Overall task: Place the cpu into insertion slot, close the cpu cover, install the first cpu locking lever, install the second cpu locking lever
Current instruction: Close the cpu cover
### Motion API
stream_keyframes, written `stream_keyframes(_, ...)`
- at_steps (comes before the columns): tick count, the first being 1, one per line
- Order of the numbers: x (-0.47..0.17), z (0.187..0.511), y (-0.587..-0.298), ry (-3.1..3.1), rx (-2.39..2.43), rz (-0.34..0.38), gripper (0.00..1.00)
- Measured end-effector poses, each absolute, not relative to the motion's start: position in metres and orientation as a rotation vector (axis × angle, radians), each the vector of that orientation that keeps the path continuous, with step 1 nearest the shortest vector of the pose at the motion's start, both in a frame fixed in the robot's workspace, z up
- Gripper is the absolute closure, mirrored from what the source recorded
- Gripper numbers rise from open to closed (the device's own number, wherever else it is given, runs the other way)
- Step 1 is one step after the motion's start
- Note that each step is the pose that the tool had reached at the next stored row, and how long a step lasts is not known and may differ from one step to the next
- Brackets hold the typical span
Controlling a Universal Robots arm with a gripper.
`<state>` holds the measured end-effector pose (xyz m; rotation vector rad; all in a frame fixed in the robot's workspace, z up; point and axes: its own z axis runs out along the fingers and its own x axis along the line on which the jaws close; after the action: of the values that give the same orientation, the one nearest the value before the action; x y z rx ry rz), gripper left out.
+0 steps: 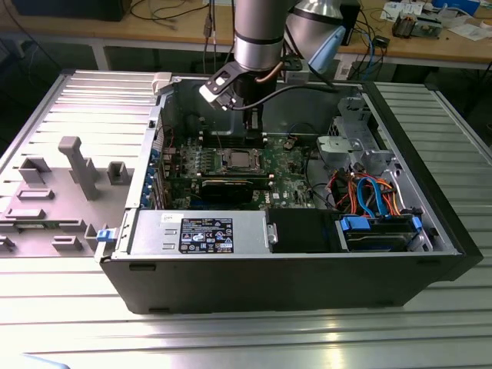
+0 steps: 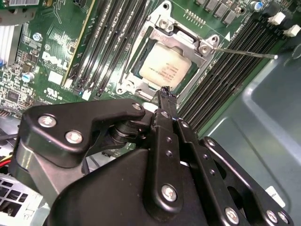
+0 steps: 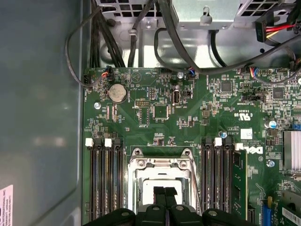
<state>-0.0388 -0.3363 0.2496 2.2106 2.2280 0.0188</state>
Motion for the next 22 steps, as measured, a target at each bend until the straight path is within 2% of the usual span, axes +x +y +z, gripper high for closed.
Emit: stream_keyframes(22, -0.068, 0.234, -0.336, 2.231, 2.207, 0.019, 0.89)
